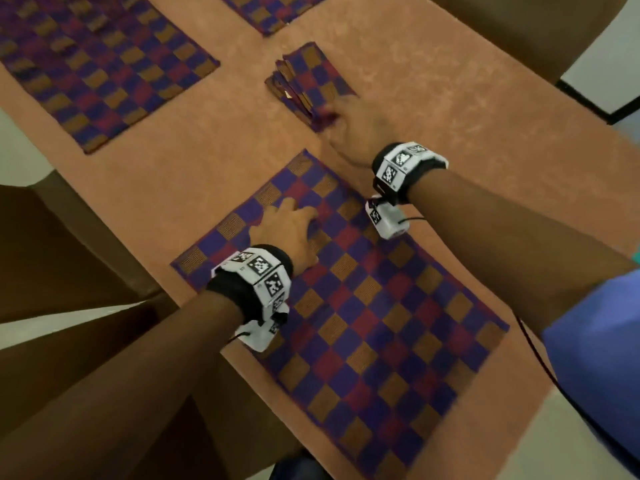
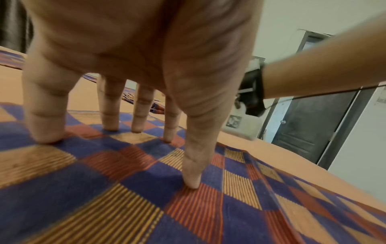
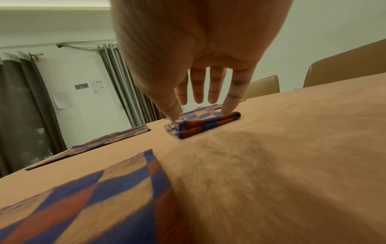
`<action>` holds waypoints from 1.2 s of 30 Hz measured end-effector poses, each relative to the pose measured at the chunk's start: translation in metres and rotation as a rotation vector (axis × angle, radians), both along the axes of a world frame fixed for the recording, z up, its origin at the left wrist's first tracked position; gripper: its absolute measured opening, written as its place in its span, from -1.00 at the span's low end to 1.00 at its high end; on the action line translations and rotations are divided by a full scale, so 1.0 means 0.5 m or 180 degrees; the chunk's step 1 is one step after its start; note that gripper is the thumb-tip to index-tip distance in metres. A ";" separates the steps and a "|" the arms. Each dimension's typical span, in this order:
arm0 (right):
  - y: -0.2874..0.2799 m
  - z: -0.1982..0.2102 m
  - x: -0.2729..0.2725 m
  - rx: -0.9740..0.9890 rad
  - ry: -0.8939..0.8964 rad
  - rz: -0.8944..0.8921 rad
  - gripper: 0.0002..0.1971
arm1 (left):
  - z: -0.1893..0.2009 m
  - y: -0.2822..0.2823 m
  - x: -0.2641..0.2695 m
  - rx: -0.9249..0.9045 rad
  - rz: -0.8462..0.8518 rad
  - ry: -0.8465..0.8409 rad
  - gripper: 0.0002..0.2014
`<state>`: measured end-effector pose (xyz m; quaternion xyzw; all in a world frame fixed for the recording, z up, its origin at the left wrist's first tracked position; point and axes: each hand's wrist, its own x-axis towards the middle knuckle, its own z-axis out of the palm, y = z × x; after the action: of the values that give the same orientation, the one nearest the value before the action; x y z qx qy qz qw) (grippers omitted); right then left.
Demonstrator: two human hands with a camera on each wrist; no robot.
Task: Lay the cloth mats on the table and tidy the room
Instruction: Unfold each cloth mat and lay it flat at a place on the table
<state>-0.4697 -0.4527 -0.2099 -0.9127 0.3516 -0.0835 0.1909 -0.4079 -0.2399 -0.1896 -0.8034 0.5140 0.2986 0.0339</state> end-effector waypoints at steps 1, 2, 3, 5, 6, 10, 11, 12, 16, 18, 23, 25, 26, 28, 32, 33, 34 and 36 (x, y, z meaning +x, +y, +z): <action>-0.019 -0.006 0.023 -0.0012 0.0078 -0.0009 -0.46 | -0.006 -0.003 -0.001 0.0010 0.0009 0.0001 -0.28; -0.037 -0.016 0.046 -0.0037 0.0195 0.0020 -0.41 | -0.013 -0.005 0.001 0.0002 0.0045 0.0009 -0.31; -0.053 -0.024 0.060 -0.0085 0.0327 0.0061 -0.38 | -0.017 -0.006 -0.001 -0.0013 0.0072 0.0010 -0.31; -0.069 -0.042 0.079 -0.0142 0.0572 0.0144 -0.40 | -0.024 -0.008 -0.004 -0.0026 0.0083 0.0021 -0.32; -0.073 -0.051 0.084 -0.0202 0.0608 0.0173 -0.45 | -0.025 -0.009 -0.005 -0.0047 0.0082 0.0025 -0.34; -0.083 -0.062 0.093 -0.0340 0.0252 0.0023 -0.63 | -0.029 -0.016 -0.004 -0.0148 0.0170 0.0101 -0.41; -0.087 -0.059 0.091 -0.0285 0.0102 -0.0083 -0.65 | -0.030 -0.015 -0.005 -0.0162 0.0196 0.0106 -0.42; -0.092 -0.052 0.088 -0.0219 -0.0055 -0.0178 -0.65 | -0.030 -0.014 -0.005 -0.0181 0.0211 0.0108 -0.43; -0.122 0.000 0.050 -0.0265 -0.0512 -0.0468 -0.68 | -0.027 -0.017 -0.009 -0.0160 0.0275 0.0115 -0.43; -0.134 0.044 0.015 -0.0450 -0.0634 -0.0438 -0.68 | -0.023 -0.022 -0.011 -0.0073 0.0251 0.0133 -0.39; -0.138 0.171 -0.104 -0.0663 -0.0799 -0.0252 -0.66 | -0.004 -0.028 -0.014 0.0062 0.0172 0.0204 -0.29; -0.123 0.220 -0.162 -0.0799 -0.0859 -0.0136 -0.64 | 0.019 -0.033 -0.027 -0.0363 0.0417 0.0405 -0.35; -0.109 0.240 -0.188 -0.0863 -0.0909 -0.0070 -0.64 | 0.033 -0.038 -0.036 -0.0676 0.0540 0.0544 -0.43; -0.067 0.268 -0.245 -0.0958 -0.1069 0.0127 -0.67 | 0.070 -0.053 -0.081 -0.1258 0.0859 0.0968 -0.63; 0.031 0.252 -0.374 -0.0711 -0.1128 0.0786 -0.73 | 0.139 -0.089 -0.227 -0.1760 0.2270 0.2968 -0.71; 0.059 0.235 -0.406 -0.0651 -0.1067 0.1015 -0.71 | 0.147 -0.094 -0.263 -0.1717 0.2511 0.3344 -0.63; 0.087 0.221 -0.448 -0.0586 -0.1030 0.1272 -0.69 | 0.155 -0.095 -0.311 -0.1734 0.2680 0.3555 -0.60; 0.129 0.200 -0.504 -0.0386 -0.0836 0.1731 -0.66 | 0.159 -0.092 -0.373 -0.2017 0.2982 0.3493 -0.73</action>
<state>-0.7218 -0.3882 -0.1097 -0.9644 0.0611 -0.1675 0.1952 -0.5946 -0.2860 -0.1102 -0.6456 0.1258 0.4750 -0.5846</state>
